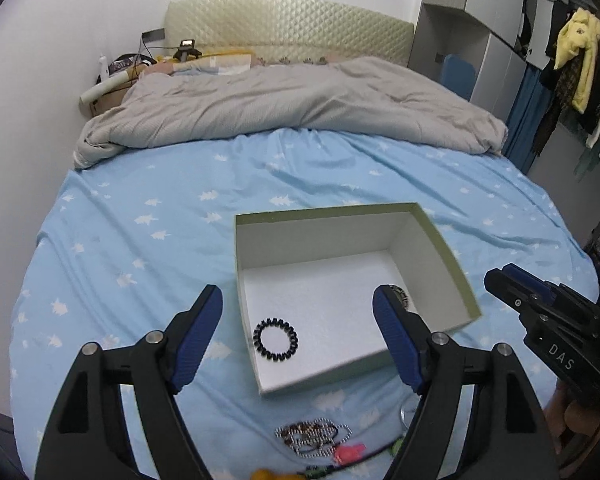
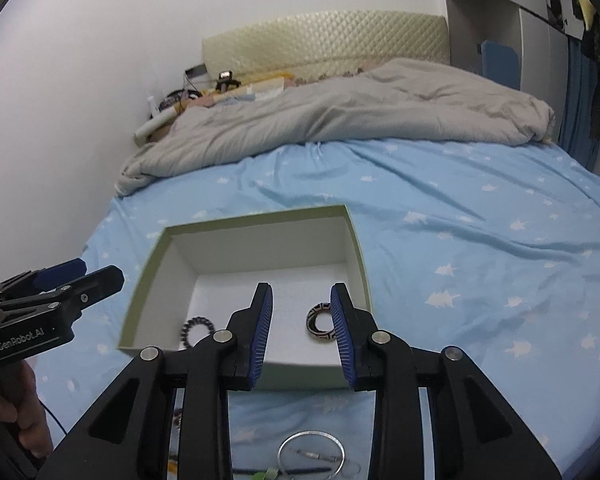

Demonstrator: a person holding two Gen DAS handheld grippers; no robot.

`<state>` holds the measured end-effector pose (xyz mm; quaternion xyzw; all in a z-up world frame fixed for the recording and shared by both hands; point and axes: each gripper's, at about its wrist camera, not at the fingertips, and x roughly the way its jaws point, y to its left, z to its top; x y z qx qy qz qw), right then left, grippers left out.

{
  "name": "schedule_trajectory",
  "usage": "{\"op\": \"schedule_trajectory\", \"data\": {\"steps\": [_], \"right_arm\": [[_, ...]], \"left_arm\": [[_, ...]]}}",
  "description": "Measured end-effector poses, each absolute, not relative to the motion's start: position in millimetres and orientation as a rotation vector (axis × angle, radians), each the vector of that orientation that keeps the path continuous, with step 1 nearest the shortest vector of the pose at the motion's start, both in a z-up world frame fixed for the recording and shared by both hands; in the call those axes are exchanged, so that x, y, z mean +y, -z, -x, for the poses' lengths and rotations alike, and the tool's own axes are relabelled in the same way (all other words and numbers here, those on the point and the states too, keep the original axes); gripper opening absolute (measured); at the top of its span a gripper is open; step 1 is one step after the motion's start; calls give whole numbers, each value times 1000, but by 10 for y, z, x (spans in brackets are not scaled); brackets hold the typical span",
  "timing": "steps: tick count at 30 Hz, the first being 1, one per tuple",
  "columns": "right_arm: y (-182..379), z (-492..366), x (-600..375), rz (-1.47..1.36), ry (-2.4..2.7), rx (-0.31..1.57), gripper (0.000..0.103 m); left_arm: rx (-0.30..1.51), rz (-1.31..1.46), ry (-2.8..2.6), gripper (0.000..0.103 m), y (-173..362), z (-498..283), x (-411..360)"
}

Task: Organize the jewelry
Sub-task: 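Open the left tool over the box while the right tool releases the bangle inside, then withdraw both tools from the box back toward the jewelry pile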

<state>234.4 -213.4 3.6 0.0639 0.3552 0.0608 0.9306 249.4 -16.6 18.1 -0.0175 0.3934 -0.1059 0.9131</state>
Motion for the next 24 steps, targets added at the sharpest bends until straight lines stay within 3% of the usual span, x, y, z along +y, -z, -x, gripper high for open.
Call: {"op": "schedule_trajectory", "data": {"steps": [13, 24], "right_arm": [[-480, -1537, -2015, -102, -156, 615, 28], [-436, -1120, -2045, -90, -169, 573, 28]], "left_arm": [[721, 50, 203, 78, -587, -1764, -59], [686, 73, 208, 78, -557, -1310, -4]]}}
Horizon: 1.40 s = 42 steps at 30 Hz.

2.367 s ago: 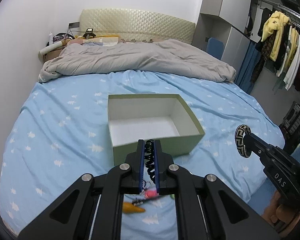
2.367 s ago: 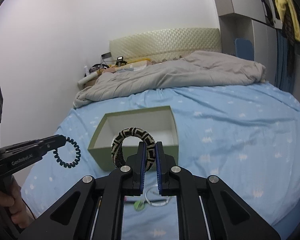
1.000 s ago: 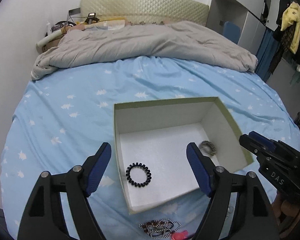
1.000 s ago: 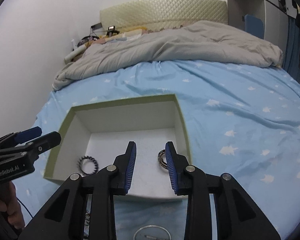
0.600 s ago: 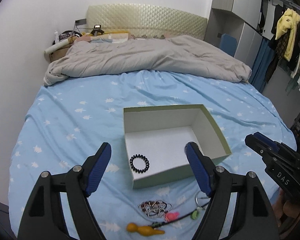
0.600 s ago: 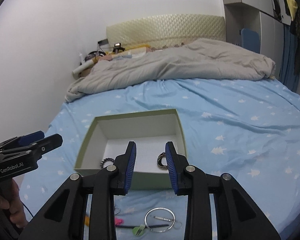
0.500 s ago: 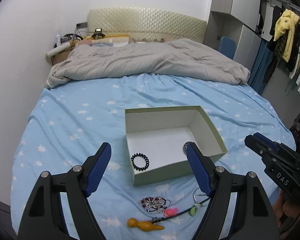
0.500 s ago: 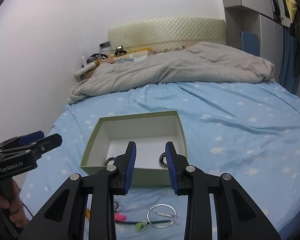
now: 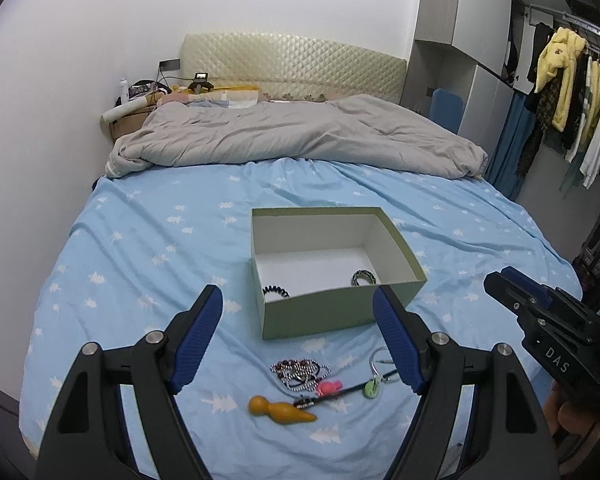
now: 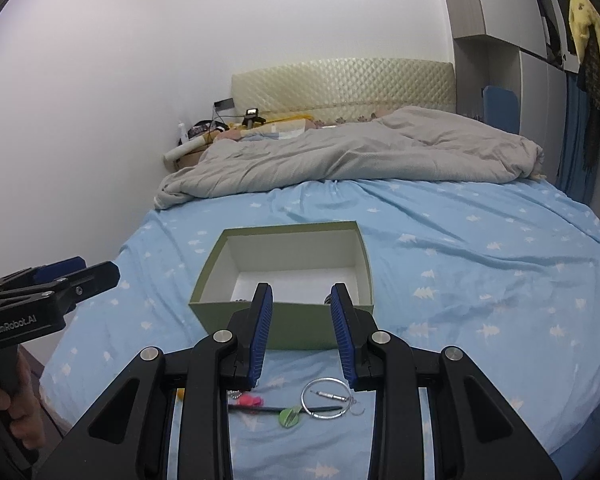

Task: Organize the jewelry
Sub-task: 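Withdraw both tools from the box back toward the jewelry pile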

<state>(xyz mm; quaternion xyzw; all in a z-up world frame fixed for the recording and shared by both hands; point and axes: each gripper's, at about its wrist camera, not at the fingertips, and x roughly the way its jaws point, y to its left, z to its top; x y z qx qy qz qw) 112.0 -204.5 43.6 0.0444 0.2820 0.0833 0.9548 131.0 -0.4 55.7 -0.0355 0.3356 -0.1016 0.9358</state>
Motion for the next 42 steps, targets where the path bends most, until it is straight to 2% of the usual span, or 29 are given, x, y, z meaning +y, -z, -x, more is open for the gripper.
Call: {"op": "schedule_trajectory", "data": {"steps": [9, 30, 42], "right_arm": [[-269, -744, -2029, -76, -195, 529, 28], [428, -76, -2086, -63, -180, 575, 28], [622, -99, -2098, -87, -176, 604, 31]], "left_arm": [[686, 75, 222, 78, -374, -997, -34], [731, 95, 240, 77, 84, -558, -53], [799, 126, 222, 77, 399, -632, 25]]}}
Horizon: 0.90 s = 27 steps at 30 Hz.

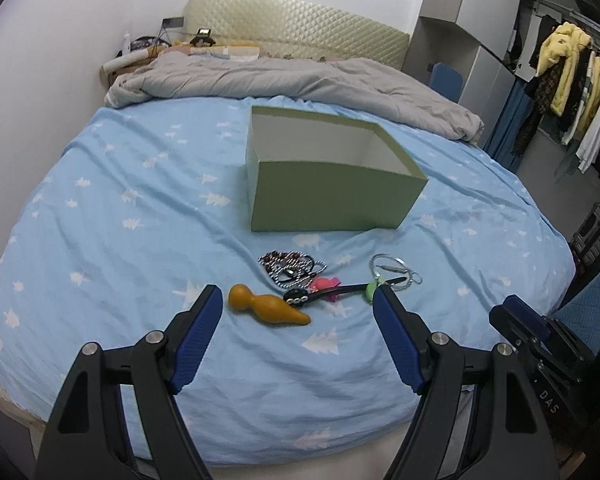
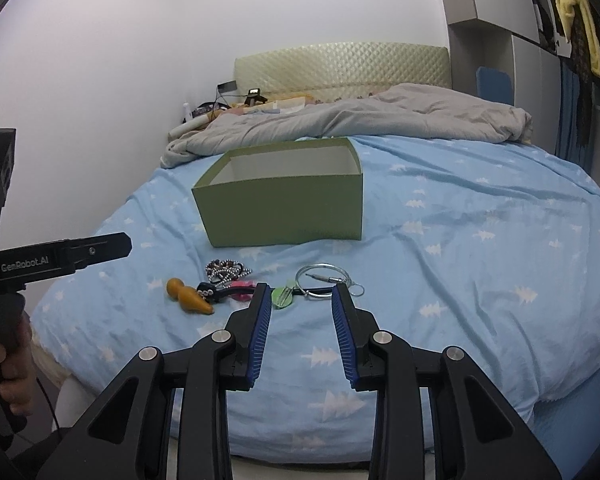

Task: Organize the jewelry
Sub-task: 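Withdraw both tools from the box back toward the jewelry pile, then grasp the orange gourd-shaped object with the left tool while the right tool grasps the green tag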

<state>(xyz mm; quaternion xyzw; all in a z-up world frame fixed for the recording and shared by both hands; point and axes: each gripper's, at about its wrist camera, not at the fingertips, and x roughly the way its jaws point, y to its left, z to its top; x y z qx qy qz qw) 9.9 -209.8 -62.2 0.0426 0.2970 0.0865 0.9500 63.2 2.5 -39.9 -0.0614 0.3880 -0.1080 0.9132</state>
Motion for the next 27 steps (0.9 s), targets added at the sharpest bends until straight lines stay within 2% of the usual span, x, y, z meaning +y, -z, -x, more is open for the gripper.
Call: {"op": "schedule_trajectory", "data": {"steps": [18, 27], "right_arm": [[1109, -635, -2023, -107, -200, 756, 40], [1373, -994, -1832, -94, -236, 815, 40]], "left_arm": [[923, 188, 172, 77, 987, -1130, 251], [996, 220, 161, 67, 1310, -1364, 341]]}}
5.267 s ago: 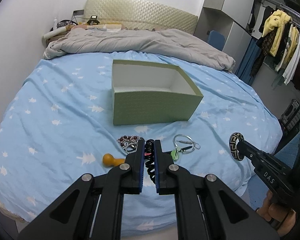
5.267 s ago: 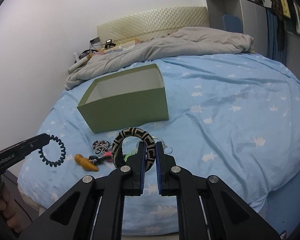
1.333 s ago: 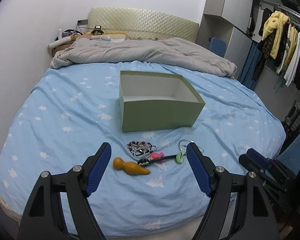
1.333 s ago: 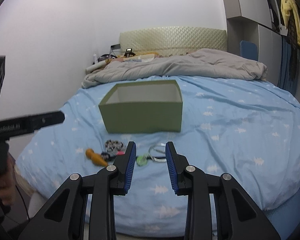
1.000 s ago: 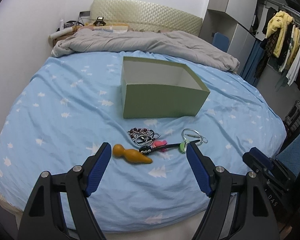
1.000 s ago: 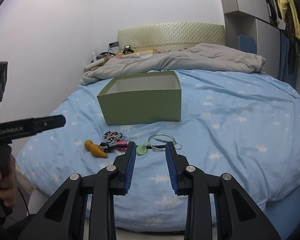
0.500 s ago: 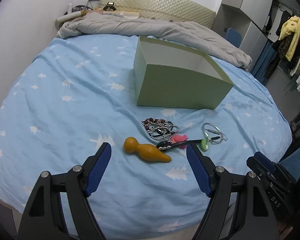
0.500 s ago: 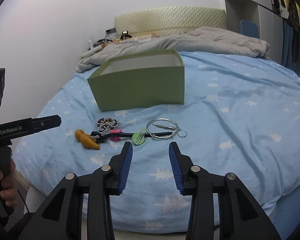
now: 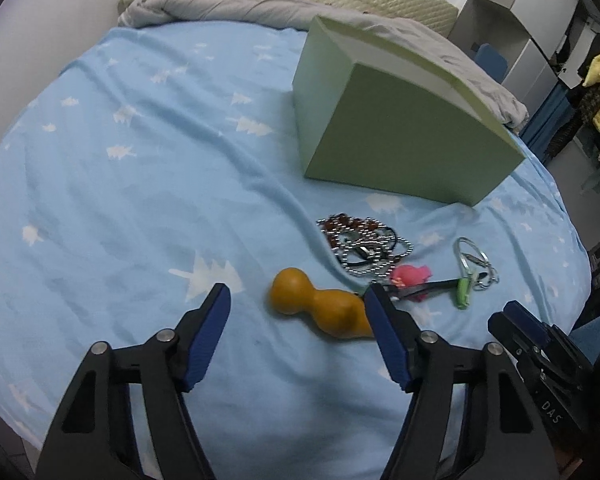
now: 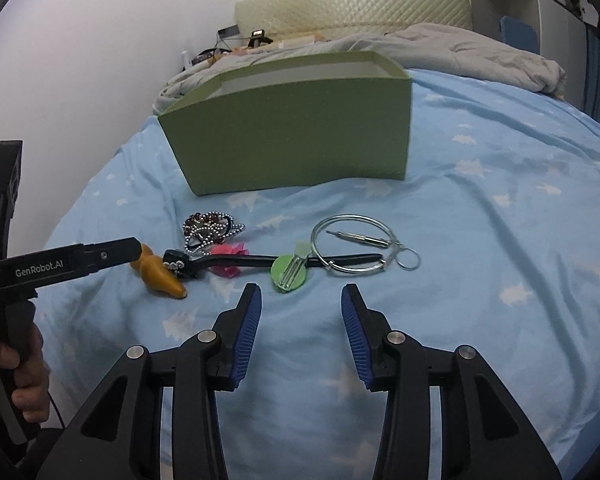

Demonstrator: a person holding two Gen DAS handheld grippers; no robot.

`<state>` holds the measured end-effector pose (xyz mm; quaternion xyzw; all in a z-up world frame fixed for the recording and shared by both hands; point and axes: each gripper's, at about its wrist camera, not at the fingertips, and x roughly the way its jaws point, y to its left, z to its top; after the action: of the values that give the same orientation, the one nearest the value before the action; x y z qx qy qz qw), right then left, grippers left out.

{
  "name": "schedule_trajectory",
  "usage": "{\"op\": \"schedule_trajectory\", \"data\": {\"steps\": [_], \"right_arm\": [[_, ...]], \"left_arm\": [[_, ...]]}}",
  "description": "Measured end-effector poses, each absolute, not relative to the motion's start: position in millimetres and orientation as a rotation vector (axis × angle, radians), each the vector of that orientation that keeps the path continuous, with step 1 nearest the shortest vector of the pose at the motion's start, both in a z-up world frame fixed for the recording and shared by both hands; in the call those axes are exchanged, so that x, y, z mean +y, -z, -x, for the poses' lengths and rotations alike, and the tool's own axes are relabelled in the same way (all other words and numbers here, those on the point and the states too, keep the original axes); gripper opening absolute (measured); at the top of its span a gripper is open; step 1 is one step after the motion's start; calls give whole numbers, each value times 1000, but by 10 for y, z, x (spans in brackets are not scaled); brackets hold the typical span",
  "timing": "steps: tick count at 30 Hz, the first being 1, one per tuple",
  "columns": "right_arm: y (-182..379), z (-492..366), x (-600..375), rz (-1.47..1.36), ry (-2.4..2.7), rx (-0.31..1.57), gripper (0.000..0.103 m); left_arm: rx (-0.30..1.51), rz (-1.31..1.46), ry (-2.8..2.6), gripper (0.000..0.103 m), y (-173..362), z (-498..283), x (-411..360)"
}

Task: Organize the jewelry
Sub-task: 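Grasp the orange gourd-shaped object with the left tool while the right tool grasps the green tag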

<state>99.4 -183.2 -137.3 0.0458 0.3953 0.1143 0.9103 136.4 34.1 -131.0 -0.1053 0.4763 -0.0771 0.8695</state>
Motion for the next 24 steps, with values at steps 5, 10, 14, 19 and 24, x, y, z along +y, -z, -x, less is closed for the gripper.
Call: {"op": "schedule_trajectory", "data": {"steps": [5, 10, 14, 19, 24], "right_arm": [[1447, -1110, -1783, -86, -242, 829, 39], [1558, -1246, -1720, -81, -241, 852, 37], [1578, -1288, -1666, -59, -236, 849, 30], [1590, -1305, -1634, -29, -228, 852, 22], [1567, -1295, -1636, -30, -223, 852, 21]], "left_arm": [[1014, 264, 169, 60, 1414, -1444, 450], [1025, 257, 189, 43, 1449, -1502, 424], [1028, 271, 201, 38, 1487, -1498, 429], [1038, 246, 222, 26, 1485, -1459, 373], [1035, 229, 235, 26, 1438, -1417, 315]]}}
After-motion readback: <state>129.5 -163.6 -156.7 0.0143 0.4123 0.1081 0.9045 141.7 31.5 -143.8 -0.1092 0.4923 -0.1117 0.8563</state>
